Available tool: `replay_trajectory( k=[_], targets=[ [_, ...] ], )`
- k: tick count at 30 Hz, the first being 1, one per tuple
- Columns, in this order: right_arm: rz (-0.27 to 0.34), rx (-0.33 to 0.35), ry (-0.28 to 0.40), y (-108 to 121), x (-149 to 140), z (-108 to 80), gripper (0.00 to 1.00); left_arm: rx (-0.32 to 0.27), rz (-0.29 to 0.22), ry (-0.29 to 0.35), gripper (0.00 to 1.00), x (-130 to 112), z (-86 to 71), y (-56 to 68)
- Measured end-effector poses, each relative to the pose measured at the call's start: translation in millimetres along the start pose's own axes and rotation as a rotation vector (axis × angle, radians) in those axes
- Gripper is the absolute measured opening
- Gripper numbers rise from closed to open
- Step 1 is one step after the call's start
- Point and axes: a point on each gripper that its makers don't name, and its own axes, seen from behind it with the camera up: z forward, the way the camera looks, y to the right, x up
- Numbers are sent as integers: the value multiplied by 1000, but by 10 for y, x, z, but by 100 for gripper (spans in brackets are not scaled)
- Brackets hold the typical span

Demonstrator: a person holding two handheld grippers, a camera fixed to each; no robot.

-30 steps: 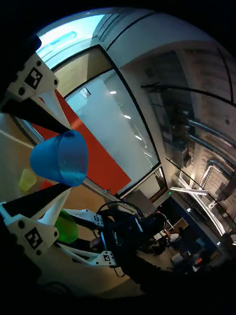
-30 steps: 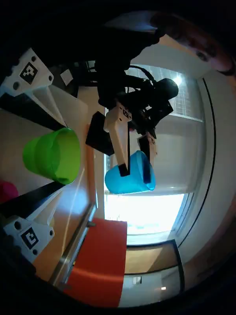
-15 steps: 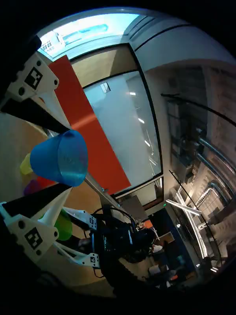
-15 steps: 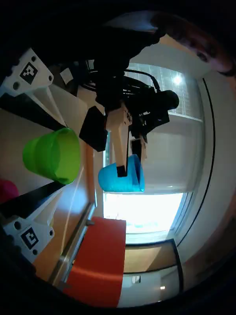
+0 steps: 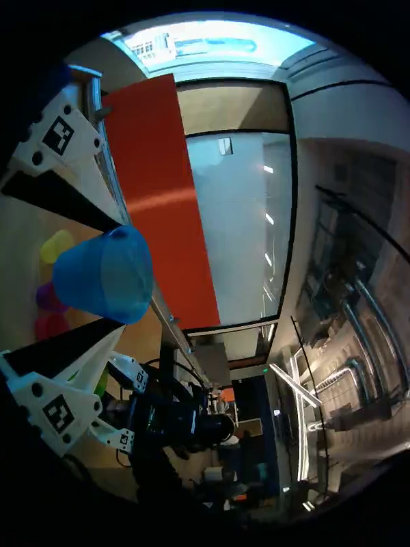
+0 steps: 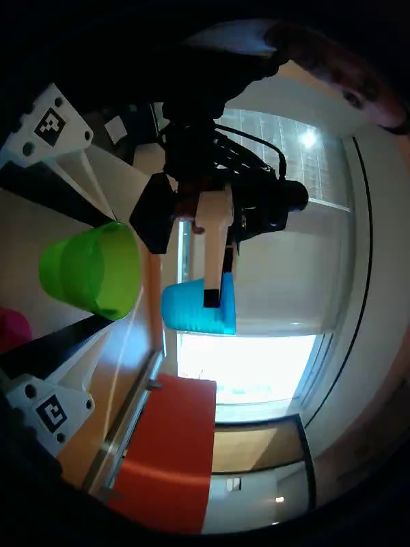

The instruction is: Pour water

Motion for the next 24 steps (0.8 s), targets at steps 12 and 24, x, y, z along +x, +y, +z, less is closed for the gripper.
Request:
replay_trajectory(
  k=[12,24],
  targets=[
    [-6,-5,9,15,35,-15,90,0,-85,-2,85,-18,26,-48],
    [16,-13,-10,30,-25,-14,90,5,-71,-20,85,-116,19,-58]
  ],
)
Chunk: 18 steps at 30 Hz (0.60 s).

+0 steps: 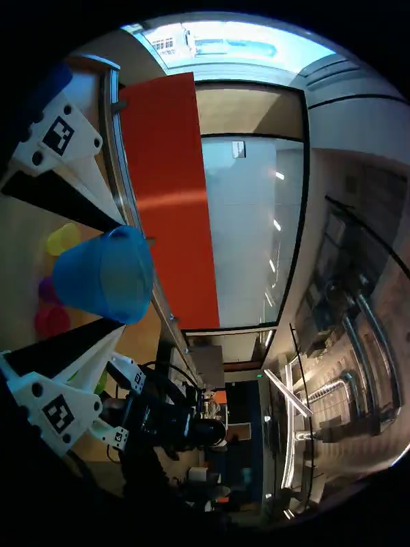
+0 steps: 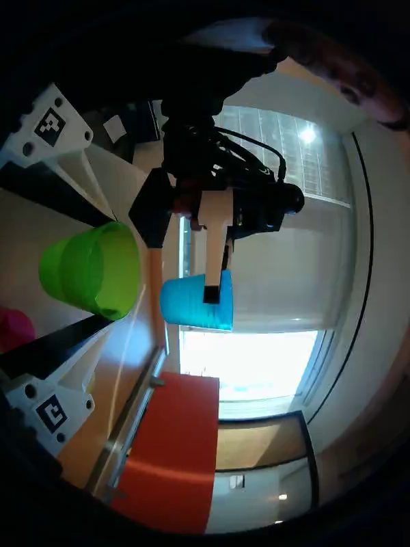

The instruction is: Pour water

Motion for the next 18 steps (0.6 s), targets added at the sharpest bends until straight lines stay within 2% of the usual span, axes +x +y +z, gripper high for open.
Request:
replay_trajectory(
  k=[8,18],
  targets=[
    [9,4,-28,-14,-74,-11,90,8,-1,-47,84,-205,-13,-43],
    [21,2,-72,0,-210,-84,91,-4,-29,-117,85,-541,-14,-24]
  ],
)
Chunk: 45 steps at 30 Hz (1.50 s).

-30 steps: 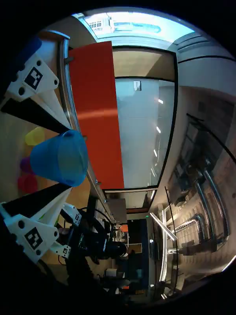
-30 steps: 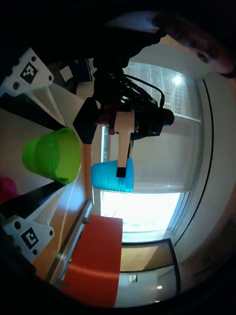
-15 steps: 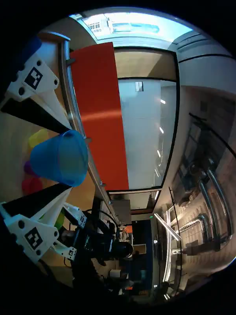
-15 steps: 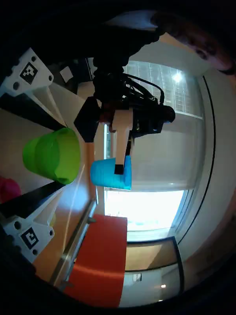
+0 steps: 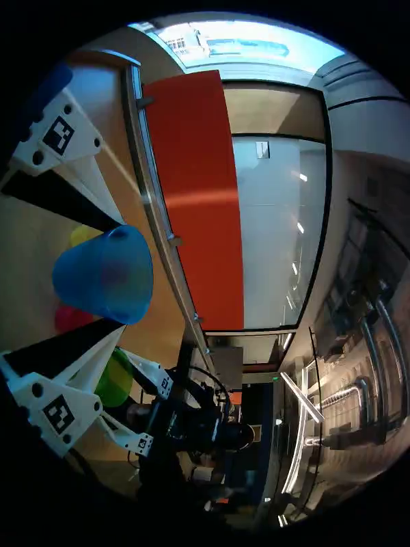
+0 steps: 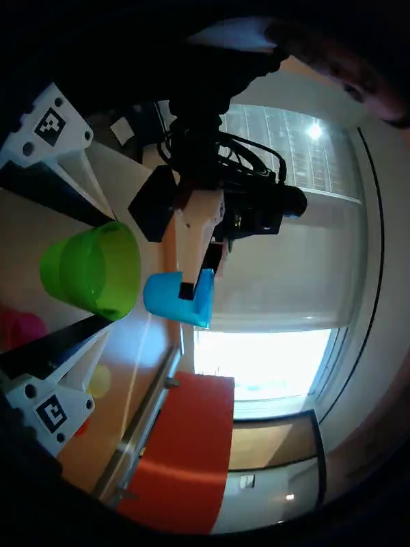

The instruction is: Pour water

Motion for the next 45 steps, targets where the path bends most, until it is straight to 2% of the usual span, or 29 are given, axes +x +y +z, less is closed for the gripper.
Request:
replay_trajectory(
  k=[10,27,38,45],
  targets=[
    [10,7,-41,-25,-132,-75,91,-16,22,-57,85,-260,11,56],
    [3,6,-88,-18,-276,-139,91,-32,52,-109,86,-501,14,88],
    [1,6,-128,-20,-413,-181,91,-59,99,-174,86,-760,71,176],
    [-5,9,-150,-21,-484,-199,91,-82,103,-203,86,-877,110,234]
  ],
)
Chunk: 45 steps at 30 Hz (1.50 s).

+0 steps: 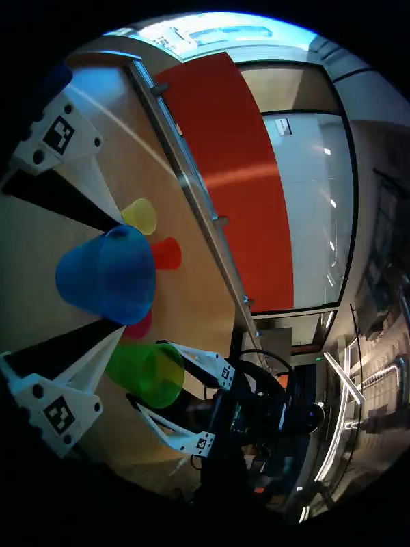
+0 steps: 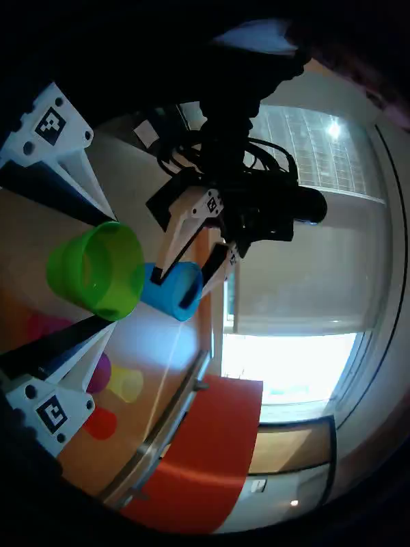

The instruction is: Pour water

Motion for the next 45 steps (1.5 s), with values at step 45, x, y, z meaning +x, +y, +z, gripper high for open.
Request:
replay_trajectory(
  k=[45],
  targets=[
    [3,51,-132,-127,-600,15,94,-118,107,-166,87,-641,153,258]
  ],
)
